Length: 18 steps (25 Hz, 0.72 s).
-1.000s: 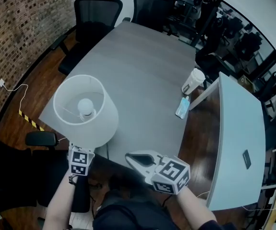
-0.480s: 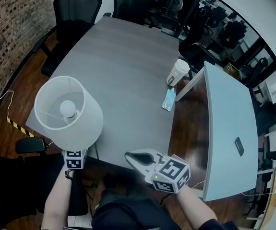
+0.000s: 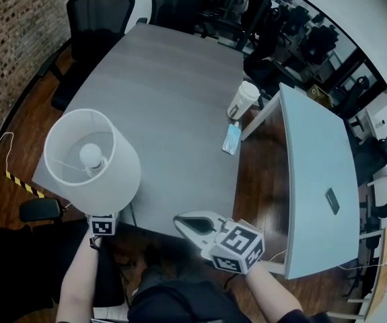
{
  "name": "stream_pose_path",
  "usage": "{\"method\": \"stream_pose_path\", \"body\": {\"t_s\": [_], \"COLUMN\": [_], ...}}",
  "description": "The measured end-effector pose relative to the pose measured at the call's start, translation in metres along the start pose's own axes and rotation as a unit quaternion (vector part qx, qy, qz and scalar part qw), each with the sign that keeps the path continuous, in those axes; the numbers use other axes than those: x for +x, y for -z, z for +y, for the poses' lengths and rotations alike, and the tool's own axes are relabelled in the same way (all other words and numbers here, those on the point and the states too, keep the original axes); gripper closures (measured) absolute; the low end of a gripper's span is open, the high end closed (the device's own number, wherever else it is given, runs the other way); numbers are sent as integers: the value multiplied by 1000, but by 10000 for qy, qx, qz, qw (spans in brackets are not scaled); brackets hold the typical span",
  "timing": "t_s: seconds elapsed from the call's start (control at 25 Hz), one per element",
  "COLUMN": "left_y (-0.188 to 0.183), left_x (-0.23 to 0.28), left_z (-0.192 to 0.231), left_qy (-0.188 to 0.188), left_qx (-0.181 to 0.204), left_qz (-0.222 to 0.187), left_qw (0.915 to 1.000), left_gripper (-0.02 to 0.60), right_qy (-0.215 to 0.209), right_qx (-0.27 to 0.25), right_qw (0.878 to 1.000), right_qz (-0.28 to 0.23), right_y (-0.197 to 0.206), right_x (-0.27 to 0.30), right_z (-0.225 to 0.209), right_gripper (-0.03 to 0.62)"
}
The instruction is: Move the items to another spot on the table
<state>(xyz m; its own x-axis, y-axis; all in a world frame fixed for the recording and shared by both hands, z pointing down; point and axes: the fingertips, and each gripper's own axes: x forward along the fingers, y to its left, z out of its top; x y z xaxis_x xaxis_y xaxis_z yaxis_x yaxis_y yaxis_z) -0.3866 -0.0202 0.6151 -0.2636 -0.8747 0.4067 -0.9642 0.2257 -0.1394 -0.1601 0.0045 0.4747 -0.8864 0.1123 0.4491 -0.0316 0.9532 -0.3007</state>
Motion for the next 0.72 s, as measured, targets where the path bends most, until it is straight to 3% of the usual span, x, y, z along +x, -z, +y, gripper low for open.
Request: {"method": "stream_pose_path", "body": {"t_s": [0.48,0.72], "left_y": [-4,-5], "left_x": [7,7], "left_z": [-3,-1], "left_qy": [201,258], "left_qx": [20,-108], "left_qz": [-85,-144], "left_qw": [9998,9995], "left_gripper": [405,409], "right_qy": [-178,-45], "right_qx": [24,83], "right_qw": [9998,9999], "right_qz": [55,96], "right_y": [9,15], "right_x": [15,10], "right_z": [9,2], "right_gripper": [585,585]}}
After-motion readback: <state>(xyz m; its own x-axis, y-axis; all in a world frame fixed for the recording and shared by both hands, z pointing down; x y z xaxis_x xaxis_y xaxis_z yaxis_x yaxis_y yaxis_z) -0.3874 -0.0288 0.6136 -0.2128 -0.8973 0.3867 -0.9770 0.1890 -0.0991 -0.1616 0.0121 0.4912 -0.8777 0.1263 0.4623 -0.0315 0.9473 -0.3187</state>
